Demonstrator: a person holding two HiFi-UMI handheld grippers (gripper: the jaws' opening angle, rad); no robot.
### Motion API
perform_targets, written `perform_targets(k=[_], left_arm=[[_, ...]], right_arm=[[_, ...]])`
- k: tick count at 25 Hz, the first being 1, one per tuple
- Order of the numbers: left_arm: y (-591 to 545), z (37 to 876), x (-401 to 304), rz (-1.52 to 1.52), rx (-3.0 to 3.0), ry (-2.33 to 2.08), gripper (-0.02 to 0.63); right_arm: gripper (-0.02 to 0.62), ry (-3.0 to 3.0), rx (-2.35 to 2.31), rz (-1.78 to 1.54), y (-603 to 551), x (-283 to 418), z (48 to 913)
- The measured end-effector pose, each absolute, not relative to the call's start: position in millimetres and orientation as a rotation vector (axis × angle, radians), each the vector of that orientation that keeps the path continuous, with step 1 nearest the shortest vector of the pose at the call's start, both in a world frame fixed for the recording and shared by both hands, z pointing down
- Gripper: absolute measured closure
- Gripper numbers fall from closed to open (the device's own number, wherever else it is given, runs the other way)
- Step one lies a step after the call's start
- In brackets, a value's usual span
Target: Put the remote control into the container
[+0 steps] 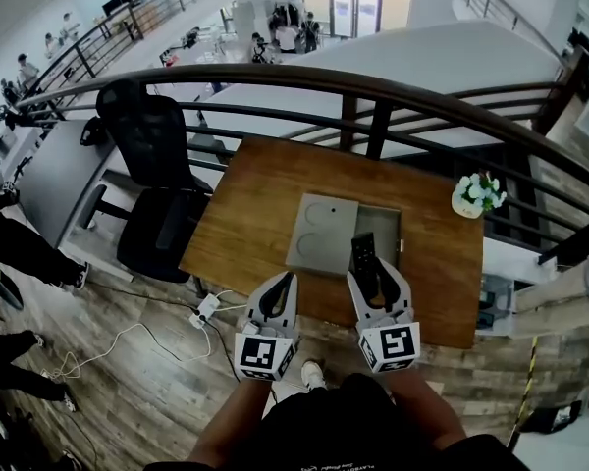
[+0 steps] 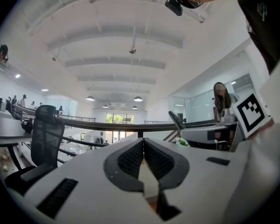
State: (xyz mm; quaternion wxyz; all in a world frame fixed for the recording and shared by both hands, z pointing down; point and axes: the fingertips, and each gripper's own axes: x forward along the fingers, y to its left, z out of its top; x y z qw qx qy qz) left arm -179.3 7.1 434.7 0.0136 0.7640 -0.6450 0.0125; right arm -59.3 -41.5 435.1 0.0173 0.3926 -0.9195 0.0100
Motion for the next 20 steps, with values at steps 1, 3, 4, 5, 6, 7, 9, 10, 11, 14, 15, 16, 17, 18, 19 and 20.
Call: perform_targets(k=[1, 3, 4, 5, 6, 7, 9, 10, 11, 14, 15, 16, 17, 18, 19, 20], left_arm=[[7, 436, -179, 0.043, 2.391, -1.995, 0.598], [5, 438, -180, 0.05, 2.405, -1.974, 0.598], [4, 439, -181, 0.053, 2.409, -1.968, 0.598], [3, 439, -181, 0.054, 2.412, -1.963, 0.598], [2, 439, -180, 0.054, 2.415, -1.959, 0.598], [1, 438, -179, 0.054, 2.419, -1.953, 0.598], [-2, 440, -177, 0.057, 2.428, -1.941, 0.598], [-5, 441, -177, 0.061, 2.432, -1.937, 0.598], [-9, 441, -176, 0.063, 2.435, -1.934, 0.598], [-22, 441, -174, 0.075, 2.44, -1.936, 0.598], [-28, 441, -172, 0.076, 2.439, -1.937, 0.598], [-34, 442, -171, 0.078, 2.437, -1.938, 0.598], [-40, 443, -170, 0.083, 2.436, -1.938, 0.598], [-46, 443, -169, 0.089, 2.434, -1.938, 0.598], [-52, 443, -167, 0.094, 2.431, -1.938, 0.598], [-58, 443, -165, 0.095, 2.428, -1.939, 0.598]], right_arm=[[0.379, -2.846, 1.233, 0.031, -42, -59, 437], [0.379, -2.829, 1.259, 0.033, -43, -58, 440], [0.379, -2.823, 1.268, 0.034, -44, -58, 440], [0.379, -2.817, 1.273, 0.034, -44, -57, 441], [0.379, -2.811, 1.278, 0.035, -45, -56, 441], [0.379, -2.807, 1.282, 0.036, -47, -54, 442], [0.379, -2.803, 1.293, 0.039, -51, -52, 442], [0.379, -2.803, 1.297, 0.04, -54, -52, 442], [0.379, -2.805, 1.299, 0.041, -58, -52, 441], [0.379, -2.81, 1.299, 0.046, -71, -51, 441], [0.379, -2.809, 1.299, 0.048, -76, -49, 442], [0.379, -2.807, 1.298, 0.051, -82, -48, 443], [0.379, -2.805, 1.296, 0.055, -88, -47, 444], [0.379, -2.805, 1.294, 0.059, -93, -46, 446], [0.379, -2.804, 1.291, 0.065, -99, -44, 448], [0.379, -2.803, 1.287, 0.071, -105, -43, 451]])
